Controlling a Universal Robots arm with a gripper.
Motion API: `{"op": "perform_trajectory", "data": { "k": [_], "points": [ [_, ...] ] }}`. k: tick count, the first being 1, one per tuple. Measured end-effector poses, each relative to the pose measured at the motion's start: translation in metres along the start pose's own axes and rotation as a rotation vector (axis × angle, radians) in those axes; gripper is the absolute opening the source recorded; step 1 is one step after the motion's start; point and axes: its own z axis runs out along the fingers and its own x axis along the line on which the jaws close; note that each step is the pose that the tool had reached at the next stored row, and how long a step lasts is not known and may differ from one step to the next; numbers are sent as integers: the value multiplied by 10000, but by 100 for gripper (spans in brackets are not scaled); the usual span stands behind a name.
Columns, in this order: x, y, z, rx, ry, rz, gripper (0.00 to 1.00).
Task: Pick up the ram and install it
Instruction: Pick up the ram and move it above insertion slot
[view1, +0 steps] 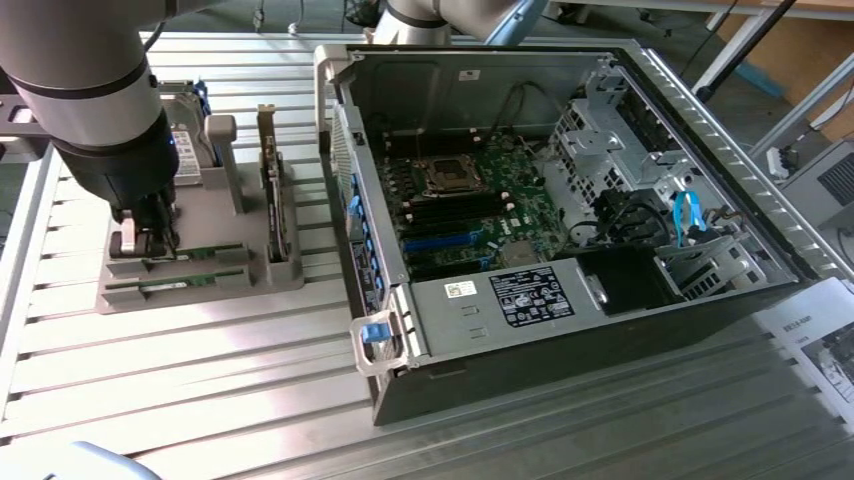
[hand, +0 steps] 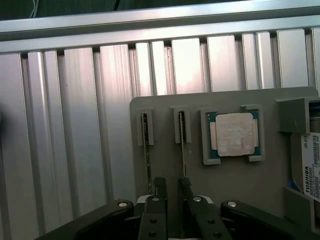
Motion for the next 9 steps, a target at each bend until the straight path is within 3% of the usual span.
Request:
{"op": "perform_trajectory", "data": {
  "k": [9],
  "points": [
    [90,-8,-1,11,123,5,24]
  ]
}}
